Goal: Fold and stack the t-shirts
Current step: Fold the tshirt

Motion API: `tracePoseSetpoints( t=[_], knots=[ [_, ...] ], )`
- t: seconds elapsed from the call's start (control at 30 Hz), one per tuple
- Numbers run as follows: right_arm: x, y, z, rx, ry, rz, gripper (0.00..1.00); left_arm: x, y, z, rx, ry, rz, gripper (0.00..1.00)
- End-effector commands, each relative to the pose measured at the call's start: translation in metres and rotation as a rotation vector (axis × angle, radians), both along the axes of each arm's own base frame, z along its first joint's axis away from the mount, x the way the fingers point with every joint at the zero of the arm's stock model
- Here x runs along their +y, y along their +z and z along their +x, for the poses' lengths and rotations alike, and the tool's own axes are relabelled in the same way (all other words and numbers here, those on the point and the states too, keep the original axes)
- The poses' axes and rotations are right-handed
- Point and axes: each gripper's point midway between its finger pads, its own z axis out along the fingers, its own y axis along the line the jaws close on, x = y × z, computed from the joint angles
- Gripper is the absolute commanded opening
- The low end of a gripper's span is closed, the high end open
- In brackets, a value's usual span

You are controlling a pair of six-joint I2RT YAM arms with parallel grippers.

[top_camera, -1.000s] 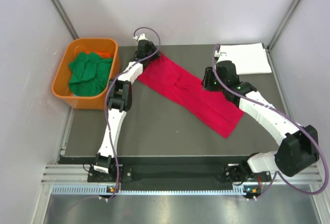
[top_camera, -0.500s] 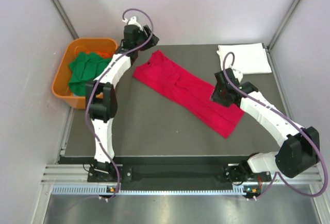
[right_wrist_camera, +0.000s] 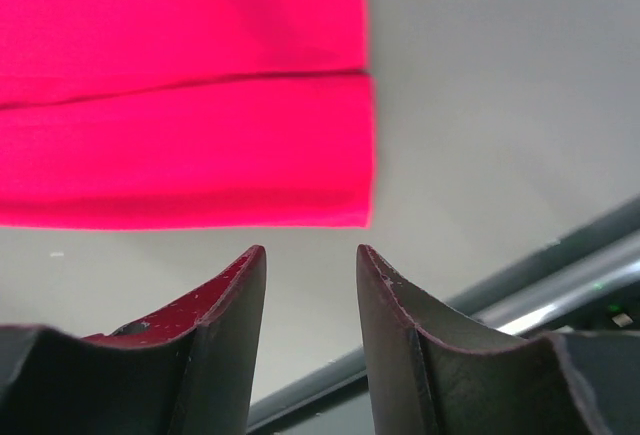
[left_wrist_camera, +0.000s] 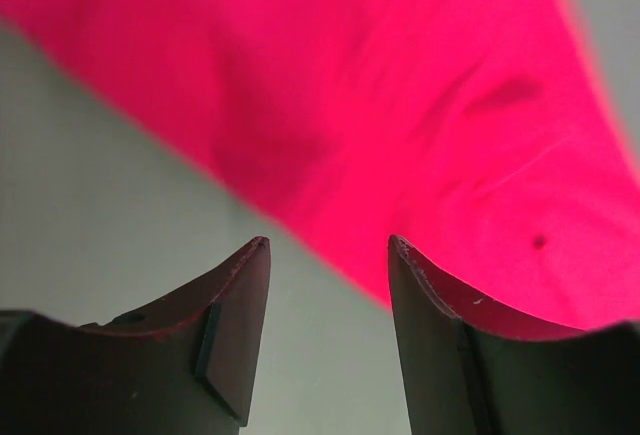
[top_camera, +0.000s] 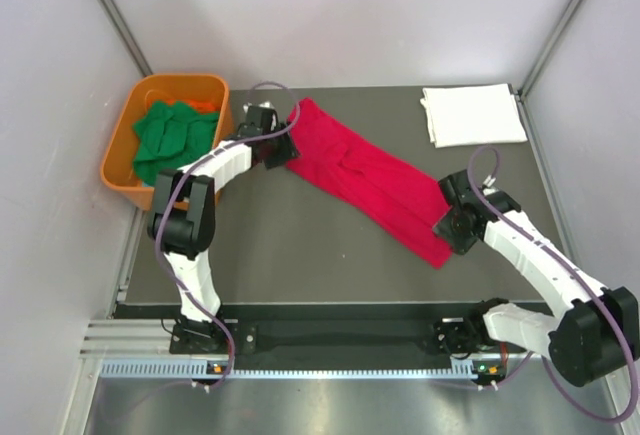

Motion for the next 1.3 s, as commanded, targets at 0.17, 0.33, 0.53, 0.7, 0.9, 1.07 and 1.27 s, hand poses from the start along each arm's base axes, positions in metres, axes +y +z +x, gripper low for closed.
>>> tracePoseSetpoints(
  t=[0.17,0.33,0.53,0.7,0.9,1.07,1.27],
  knots=[
    [-0.005,-0.036,-0.026,0.079,-0.043,0.012,0.41,0.001,-0.004,-0.008,-0.011,0.013,0.027,0.55],
    [0.002,-0.053,-0.031,0.092,-0.023,0.055,0.39,-0.002,-0.026,-0.006,0.027,0.018,0.024,0.54],
    [0.000,-0.067,-0.031,0.088,-0.025,0.043,0.39,0.001,-0.051,-0.001,0.059,0.032,0.056,0.54],
    [-0.006,-0.071,-0.028,0.079,-0.025,0.011,0.38,0.001,-0.059,0.004,0.066,0.030,0.068,0.53],
    [-0.005,-0.075,-0.025,0.062,-0.031,0.016,0.37,0.003,-0.062,0.004,0.072,0.033,0.080,0.47],
    [-0.011,-0.081,-0.026,0.072,-0.042,-0.016,0.32,0.003,-0.065,0.005,0.073,0.024,0.099,0.29],
    [-0.027,-0.075,-0.030,0.080,-0.046,-0.099,0.00,0.017,-0.068,0.006,0.099,0.037,0.189,0.00]
  ],
)
